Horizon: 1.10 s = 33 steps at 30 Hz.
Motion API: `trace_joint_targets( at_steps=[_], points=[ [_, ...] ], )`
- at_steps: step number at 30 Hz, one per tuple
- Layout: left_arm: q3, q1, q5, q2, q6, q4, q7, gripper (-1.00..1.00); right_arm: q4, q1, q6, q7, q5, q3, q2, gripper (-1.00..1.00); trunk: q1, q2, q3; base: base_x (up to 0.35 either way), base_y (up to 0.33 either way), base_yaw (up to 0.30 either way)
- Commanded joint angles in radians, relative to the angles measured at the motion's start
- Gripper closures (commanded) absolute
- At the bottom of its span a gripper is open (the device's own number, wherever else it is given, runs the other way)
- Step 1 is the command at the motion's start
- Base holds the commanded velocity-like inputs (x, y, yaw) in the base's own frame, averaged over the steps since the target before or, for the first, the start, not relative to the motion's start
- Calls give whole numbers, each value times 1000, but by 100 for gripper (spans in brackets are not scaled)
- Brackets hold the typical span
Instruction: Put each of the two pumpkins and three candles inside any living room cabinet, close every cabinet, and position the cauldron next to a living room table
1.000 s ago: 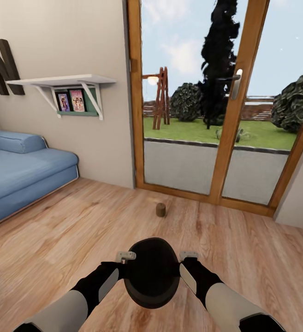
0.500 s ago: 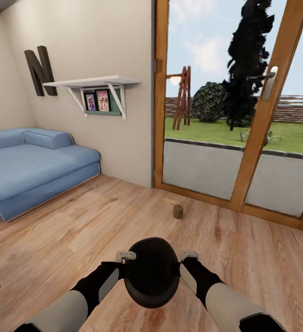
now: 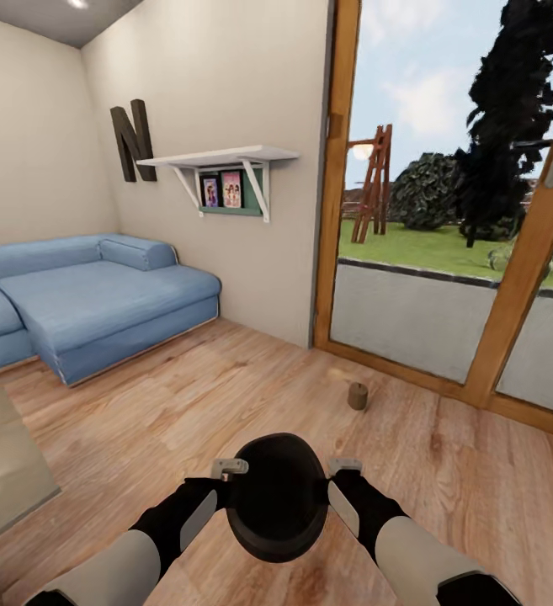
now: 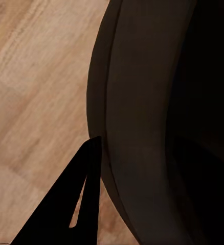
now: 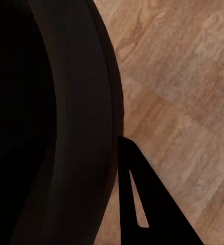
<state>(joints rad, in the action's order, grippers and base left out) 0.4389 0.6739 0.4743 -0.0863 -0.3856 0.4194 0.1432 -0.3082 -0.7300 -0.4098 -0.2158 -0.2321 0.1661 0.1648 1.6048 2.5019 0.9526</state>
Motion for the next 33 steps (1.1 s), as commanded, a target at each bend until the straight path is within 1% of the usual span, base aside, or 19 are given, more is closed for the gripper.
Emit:
trace_joint_targets(
  at_steps=[1,5,15,24,33],
  points=[
    [-11,1,-11,0,-6,-2,22,100,-52,0,20,-5,-24,10,5,100,-1,0,-3,0,0,289],
    [-11,1,-11,0,-6,-4,22,100,-52,0,20,-5,-24,10,5,100,-3,-1,-19,0,0,289],
    [-11,1,-11,0,-6,-2,23,100,-52,0,20,-4,-23,11,6,100,-3,-1,-19,-7,0,289],
    [-12,1,-11,0,-6,-2,22,100,-52,0,20,-4,-23,12,7,100,-3,-1,-19,-201,30,290],
    [-11,1,-11,0,-6,-2,22,100,-52,0,20,-4,-23,12,7,100,-3,-1,-19,-31,19,290]
  ],
)
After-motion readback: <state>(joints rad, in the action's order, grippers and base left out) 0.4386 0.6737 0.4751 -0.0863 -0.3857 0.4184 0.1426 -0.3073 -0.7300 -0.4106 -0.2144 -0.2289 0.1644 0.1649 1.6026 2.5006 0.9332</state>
